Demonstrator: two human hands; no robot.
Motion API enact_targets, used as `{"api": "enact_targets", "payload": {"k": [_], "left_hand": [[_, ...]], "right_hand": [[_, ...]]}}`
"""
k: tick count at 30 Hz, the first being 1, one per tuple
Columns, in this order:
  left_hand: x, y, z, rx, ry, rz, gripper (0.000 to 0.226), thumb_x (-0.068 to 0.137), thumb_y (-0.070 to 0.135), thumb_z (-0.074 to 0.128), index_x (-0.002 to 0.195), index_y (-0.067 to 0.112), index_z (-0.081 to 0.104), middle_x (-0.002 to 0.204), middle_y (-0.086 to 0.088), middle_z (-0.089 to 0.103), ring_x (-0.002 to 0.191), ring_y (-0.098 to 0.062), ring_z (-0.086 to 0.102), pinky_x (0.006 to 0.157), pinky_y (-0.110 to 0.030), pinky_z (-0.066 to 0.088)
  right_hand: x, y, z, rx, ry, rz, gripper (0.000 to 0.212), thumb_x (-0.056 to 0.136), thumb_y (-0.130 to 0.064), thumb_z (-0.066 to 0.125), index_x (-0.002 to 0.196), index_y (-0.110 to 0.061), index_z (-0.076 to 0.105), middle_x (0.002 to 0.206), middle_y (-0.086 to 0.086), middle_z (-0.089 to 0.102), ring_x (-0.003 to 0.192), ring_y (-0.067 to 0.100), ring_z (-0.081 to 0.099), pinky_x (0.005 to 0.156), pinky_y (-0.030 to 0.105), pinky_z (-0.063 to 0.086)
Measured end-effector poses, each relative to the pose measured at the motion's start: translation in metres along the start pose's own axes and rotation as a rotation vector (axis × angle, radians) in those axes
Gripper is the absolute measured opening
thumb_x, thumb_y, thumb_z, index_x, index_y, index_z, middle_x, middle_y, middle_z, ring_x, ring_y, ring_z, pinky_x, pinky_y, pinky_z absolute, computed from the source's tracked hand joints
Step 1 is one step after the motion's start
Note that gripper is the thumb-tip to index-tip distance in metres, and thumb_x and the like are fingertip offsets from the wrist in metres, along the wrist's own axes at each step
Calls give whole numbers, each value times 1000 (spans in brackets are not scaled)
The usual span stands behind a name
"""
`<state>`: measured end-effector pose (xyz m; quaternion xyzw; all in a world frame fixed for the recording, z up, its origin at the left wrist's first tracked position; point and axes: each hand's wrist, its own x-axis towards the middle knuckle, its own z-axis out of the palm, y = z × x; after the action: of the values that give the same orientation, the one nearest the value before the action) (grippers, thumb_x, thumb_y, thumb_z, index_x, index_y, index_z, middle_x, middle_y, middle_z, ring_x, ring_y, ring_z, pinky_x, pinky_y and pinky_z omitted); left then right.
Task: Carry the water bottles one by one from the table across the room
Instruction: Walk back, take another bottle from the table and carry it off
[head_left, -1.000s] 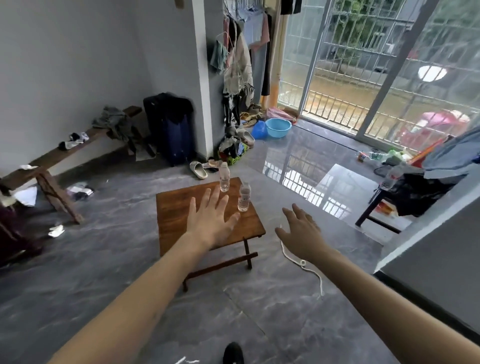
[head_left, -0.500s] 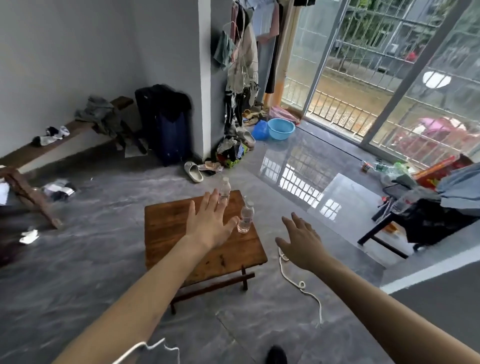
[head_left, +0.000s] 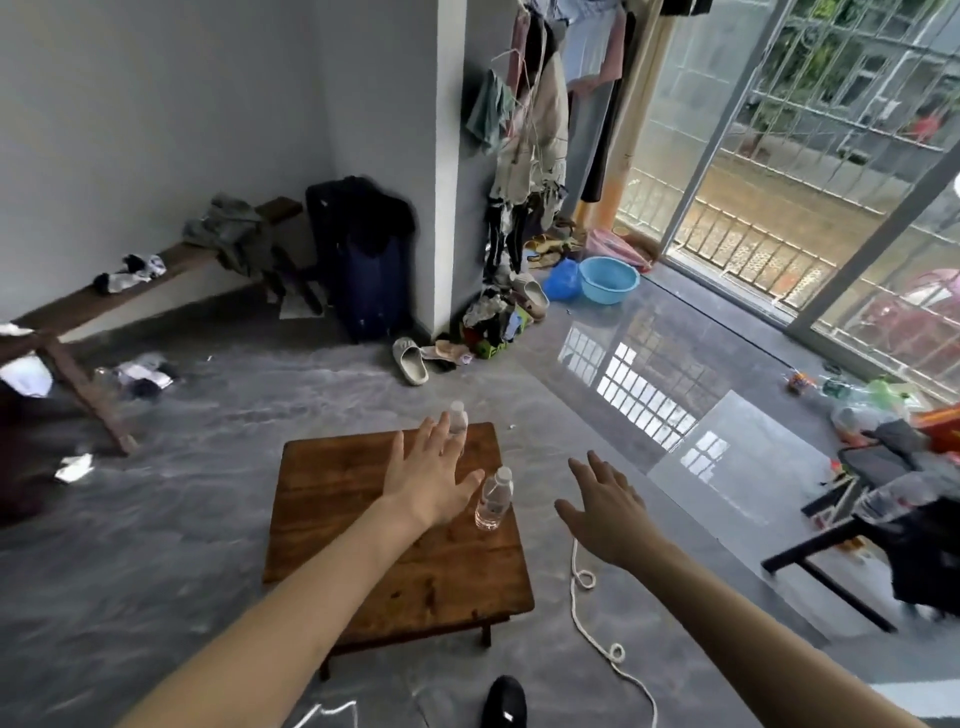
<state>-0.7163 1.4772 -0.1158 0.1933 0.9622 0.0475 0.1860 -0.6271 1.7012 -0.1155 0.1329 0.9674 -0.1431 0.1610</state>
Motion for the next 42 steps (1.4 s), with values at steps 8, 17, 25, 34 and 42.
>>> {"api": "enact_targets", "payload": {"k": [8,17,25,34,42], "left_hand": [[87,24,2,-28,-71,-89,71,104,61,19,164,27,0,169,2,-21,156,-17,-19,126,-48,-7],[141,7,61,-67,-234,-138,75,102,65,26,164,28,5,170,4,-18,157,-13,-16,127,-45,-6],[212,-16,149,-156,-284,7,104,87,67,59,163,31,-3,169,9,-20,157,-11,-15,129,-41,-3],[268,-38,250,-571,-264,249,105,79,35,86,160,36,19,168,17,12,153,3,11,127,-30,18],[277,-29,279,-777,-126,245,71,72,31,92,135,30,59,127,15,68,118,1,62,102,-20,49]], "right_hand": [[113,40,-14,18,-56,-91,72,99,-54,41,159,-25,13,168,5,5,154,29,9,123,48,14],[178,62,54,51,-265,-51,77,98,-56,40,159,-24,7,168,6,2,154,27,5,124,50,15],[231,75,149,83,-299,47,74,99,-51,41,160,-23,8,168,6,4,154,27,7,124,44,14],[275,83,251,123,-358,101,72,98,-44,43,160,-22,12,168,7,9,154,28,11,123,45,15],[285,81,298,169,-367,75,64,100,-43,35,158,-24,17,167,9,14,153,30,14,123,48,17]]}}
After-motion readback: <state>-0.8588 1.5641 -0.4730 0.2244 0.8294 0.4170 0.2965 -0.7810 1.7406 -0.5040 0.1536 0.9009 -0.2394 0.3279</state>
